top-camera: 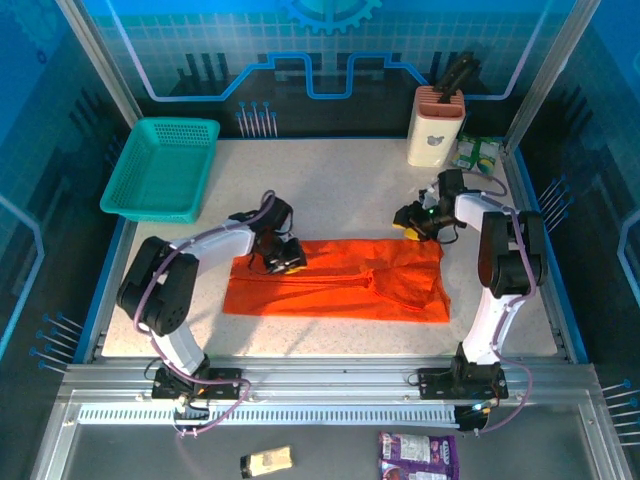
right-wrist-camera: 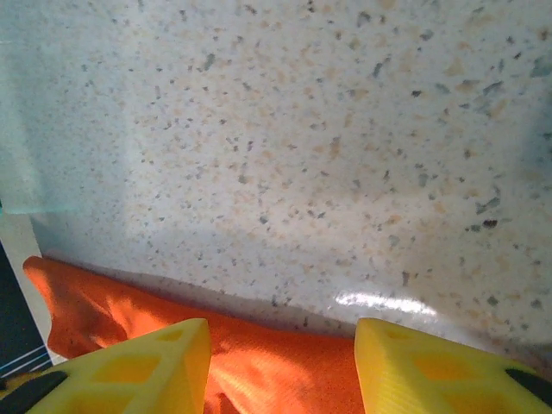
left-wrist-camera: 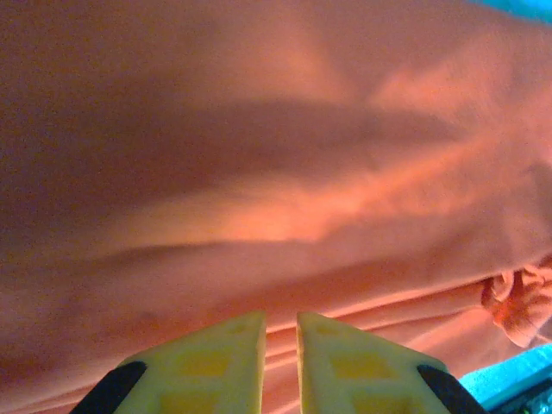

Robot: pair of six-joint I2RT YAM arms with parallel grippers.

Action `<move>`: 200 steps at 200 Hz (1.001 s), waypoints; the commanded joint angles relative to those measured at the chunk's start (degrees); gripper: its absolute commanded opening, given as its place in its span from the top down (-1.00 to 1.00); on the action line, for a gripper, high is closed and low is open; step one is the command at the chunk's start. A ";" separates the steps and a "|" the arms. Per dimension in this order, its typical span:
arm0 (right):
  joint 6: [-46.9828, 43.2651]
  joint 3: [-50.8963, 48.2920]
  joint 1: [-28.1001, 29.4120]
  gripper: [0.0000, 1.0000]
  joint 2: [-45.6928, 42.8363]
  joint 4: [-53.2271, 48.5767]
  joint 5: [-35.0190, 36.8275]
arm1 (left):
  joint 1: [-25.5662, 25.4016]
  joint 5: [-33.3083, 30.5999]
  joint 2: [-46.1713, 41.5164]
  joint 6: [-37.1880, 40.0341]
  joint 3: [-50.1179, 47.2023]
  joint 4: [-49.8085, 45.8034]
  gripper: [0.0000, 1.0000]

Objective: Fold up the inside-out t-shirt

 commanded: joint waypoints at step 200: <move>3.78 -28.02 -0.56 -0.03 -23.57 -6.98 0.14 | 15.62 -1.72 -3.38 0.20 -11.36 1.34 0.66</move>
